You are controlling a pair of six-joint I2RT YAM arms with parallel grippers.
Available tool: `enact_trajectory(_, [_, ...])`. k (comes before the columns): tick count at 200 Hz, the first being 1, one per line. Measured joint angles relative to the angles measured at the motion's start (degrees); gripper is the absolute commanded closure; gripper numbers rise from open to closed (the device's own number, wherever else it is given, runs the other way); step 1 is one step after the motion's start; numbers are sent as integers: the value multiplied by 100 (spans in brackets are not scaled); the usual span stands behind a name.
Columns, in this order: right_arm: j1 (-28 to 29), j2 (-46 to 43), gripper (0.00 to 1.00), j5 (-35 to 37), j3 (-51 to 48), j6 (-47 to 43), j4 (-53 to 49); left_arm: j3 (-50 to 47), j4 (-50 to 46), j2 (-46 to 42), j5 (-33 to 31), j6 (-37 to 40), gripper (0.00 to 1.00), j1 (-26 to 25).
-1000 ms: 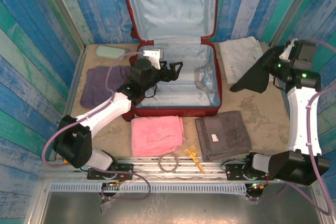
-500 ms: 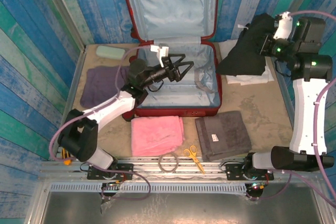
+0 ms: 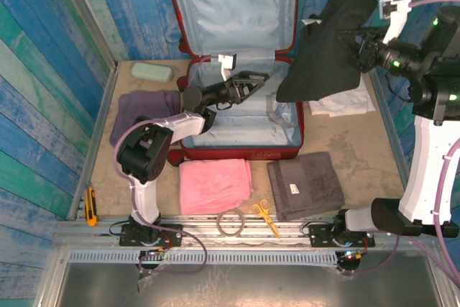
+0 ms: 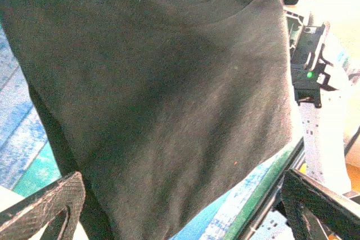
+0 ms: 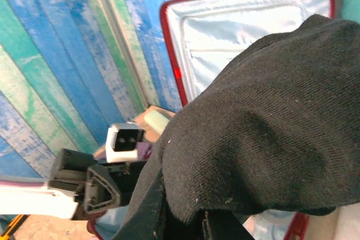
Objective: Pack the luggage
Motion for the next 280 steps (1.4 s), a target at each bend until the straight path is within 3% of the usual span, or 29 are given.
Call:
enact_trajectory(110, [0, 264, 99, -1357, 46, 278, 763, 1086, 216, 723, 304, -986, 7, -249])
enact_trajectory(280, [0, -146, 100, -2181, -802, 732, 1930, 1996, 219, 1307, 260, -1480, 6, -505])
